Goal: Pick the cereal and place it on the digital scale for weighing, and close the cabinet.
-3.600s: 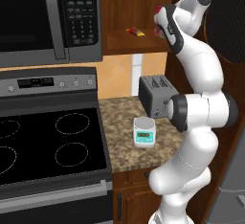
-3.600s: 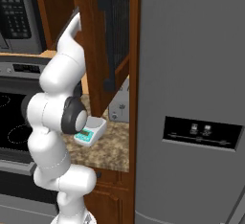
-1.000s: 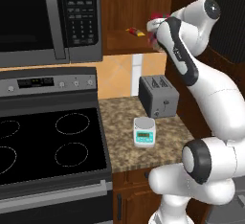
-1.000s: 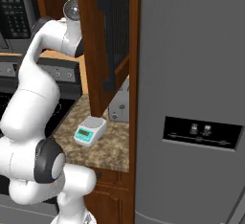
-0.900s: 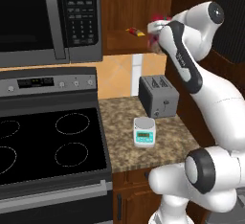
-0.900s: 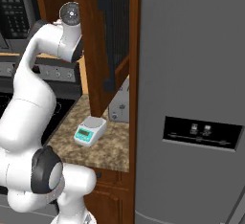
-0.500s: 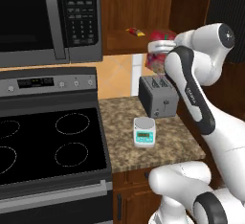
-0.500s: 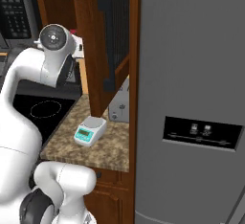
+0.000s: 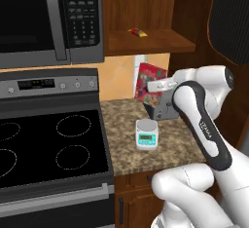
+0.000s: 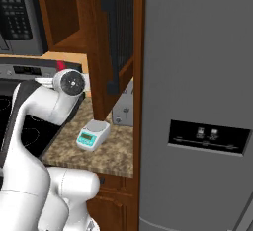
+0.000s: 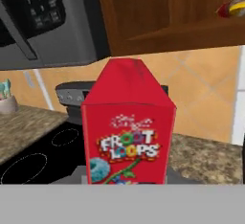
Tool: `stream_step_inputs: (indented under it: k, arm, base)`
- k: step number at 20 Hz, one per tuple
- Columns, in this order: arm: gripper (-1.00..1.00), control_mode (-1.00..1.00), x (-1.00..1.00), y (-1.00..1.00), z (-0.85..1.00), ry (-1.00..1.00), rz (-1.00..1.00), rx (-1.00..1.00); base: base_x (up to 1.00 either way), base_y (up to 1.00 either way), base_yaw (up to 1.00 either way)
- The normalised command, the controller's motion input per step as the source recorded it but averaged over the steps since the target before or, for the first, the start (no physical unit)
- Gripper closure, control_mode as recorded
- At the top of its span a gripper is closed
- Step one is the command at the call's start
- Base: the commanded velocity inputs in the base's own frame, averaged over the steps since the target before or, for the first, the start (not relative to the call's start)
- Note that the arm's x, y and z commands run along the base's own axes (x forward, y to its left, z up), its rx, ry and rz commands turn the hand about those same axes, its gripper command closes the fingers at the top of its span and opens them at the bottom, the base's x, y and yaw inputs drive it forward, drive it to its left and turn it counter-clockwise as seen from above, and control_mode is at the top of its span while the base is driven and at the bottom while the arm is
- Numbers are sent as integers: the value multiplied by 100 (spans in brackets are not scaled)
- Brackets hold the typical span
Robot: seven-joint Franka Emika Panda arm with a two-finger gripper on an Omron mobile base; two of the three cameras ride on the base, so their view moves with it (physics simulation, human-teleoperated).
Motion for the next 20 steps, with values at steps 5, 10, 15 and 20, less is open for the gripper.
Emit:
stream_step_inputs:
  k: [5,10,15,20]
  arm:
    - [100,-100,8,31,-63,0,22,-7]
    - [100,-100,2,-29,-42,0,21,0]
    - [100,-100,0,-41,-27,-8,6,0]
    - [100,-100,0,-9,-18,-6,-6,0]
  base:
    - [0,0,0]
    - [0,0,0]
    - [0,0,0]
    - [0,0,0]
